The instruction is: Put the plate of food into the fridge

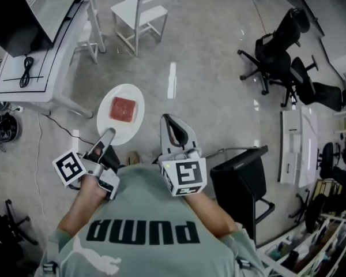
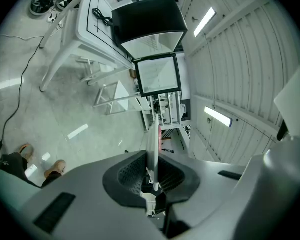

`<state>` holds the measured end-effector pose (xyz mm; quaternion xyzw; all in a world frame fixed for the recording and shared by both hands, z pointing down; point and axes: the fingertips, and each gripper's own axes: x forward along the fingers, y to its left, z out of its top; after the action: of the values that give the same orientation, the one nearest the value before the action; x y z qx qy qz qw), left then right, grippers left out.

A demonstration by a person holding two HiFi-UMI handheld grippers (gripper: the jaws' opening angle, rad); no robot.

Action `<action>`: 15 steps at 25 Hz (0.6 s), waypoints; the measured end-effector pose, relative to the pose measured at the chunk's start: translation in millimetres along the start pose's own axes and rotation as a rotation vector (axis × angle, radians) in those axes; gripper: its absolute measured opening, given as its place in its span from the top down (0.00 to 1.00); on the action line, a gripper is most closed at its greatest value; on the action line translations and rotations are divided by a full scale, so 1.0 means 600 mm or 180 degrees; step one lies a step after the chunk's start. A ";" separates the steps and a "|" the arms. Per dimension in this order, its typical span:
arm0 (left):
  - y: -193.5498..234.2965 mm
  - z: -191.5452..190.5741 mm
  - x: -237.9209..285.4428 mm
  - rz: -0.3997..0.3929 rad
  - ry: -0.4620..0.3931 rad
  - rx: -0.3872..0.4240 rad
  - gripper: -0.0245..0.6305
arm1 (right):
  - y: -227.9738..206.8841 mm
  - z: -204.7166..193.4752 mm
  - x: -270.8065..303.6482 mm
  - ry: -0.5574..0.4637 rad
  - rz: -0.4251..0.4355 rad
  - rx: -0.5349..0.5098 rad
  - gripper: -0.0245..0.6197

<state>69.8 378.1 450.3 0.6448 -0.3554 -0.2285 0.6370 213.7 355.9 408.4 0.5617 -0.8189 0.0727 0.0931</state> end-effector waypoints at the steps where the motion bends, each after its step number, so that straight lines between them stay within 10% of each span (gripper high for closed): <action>1: 0.000 -0.001 0.000 0.0004 0.0003 0.0004 0.91 | -0.001 -0.001 0.000 0.0002 -0.0003 0.0011 0.95; 15: 0.007 0.014 -0.006 0.0009 -0.0063 -0.0024 0.91 | 0.013 -0.010 0.016 0.0064 0.0103 -0.0017 0.95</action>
<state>60.4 375.5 453.0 0.6396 -0.3617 -0.2352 0.6362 203.8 351.5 416.5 0.5473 -0.8271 0.0776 0.1016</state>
